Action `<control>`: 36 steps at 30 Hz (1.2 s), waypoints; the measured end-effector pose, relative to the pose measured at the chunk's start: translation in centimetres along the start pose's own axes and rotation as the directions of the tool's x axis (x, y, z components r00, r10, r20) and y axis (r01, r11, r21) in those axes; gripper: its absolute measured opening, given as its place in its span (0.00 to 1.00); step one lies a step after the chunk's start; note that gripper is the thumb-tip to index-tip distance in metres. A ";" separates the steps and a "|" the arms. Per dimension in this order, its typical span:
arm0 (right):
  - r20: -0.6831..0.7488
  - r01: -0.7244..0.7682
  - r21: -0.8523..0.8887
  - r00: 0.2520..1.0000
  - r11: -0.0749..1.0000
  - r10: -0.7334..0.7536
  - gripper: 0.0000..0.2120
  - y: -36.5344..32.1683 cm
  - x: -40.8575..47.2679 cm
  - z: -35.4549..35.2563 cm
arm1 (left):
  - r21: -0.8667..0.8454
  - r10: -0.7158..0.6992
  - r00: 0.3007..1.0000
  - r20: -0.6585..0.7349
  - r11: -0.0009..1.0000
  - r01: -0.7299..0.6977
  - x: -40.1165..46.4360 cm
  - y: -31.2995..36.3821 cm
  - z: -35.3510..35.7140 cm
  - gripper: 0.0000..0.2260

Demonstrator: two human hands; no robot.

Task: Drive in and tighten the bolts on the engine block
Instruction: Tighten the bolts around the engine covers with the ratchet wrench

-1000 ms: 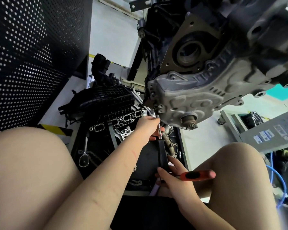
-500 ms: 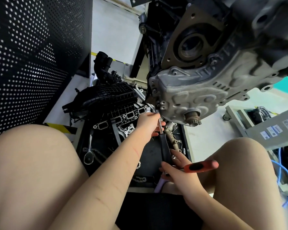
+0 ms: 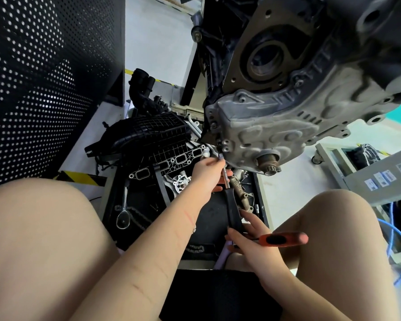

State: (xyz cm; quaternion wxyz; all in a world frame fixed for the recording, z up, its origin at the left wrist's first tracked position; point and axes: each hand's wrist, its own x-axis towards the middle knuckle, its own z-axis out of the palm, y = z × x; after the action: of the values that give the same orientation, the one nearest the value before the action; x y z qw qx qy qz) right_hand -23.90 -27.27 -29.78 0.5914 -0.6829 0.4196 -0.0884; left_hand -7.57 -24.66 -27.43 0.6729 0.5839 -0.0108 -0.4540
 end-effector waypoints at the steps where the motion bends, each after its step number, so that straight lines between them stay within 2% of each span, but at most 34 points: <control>1: -0.006 -0.002 0.003 1.000 1.000 0.002 0.18 0.1 0.0 0.0 | -0.002 -0.001 1.000 0.001 1.000 0.001 0.0 0.0 0.0 0.06; 8: -0.022 -0.011 -0.034 1.000 0.999 0.010 0.19 0.2 0.4 -0.2 | 0.008 -0.011 1.000 0.004 1.000 0.011 0.1 0.0 0.2 0.08; 15: -0.025 0.021 0.002 0.999 1.000 -0.021 0.18 -0.1 0.3 -0.5 | 0.004 -0.015 1.000 0.025 1.000 0.015 0.1 0.2 0.6 0.07; 22: 0.014 -0.012 0.012 1.000 1.000 0.012 0.19 -0.4 0.3 -0.5 | -0.015 -0.030 1.000 0.001 0.999 0.030 0.1 0.3 0.7 0.02; 26: 0.005 -0.013 0.014 1.000 1.000 0.013 0.18 -0.6 0.0 -0.4 | -0.037 -0.030 0.999 -0.012 0.999 0.030 0.0 0.1 0.9 0.06; 36: -0.011 -0.020 -0.026 1.000 0.999 0.020 0.18 -1.7 -0.5 0.1 | -0.073 -0.032 0.999 -0.028 0.997 0.029 0.0 0.1 0.8 0.07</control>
State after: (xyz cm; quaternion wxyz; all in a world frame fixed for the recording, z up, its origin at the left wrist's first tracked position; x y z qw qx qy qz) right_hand -23.39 -26.94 -28.13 0.5810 -0.6858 0.4308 -0.0806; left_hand -7.95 -25.28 -27.13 0.6867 0.5658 0.0243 -0.4558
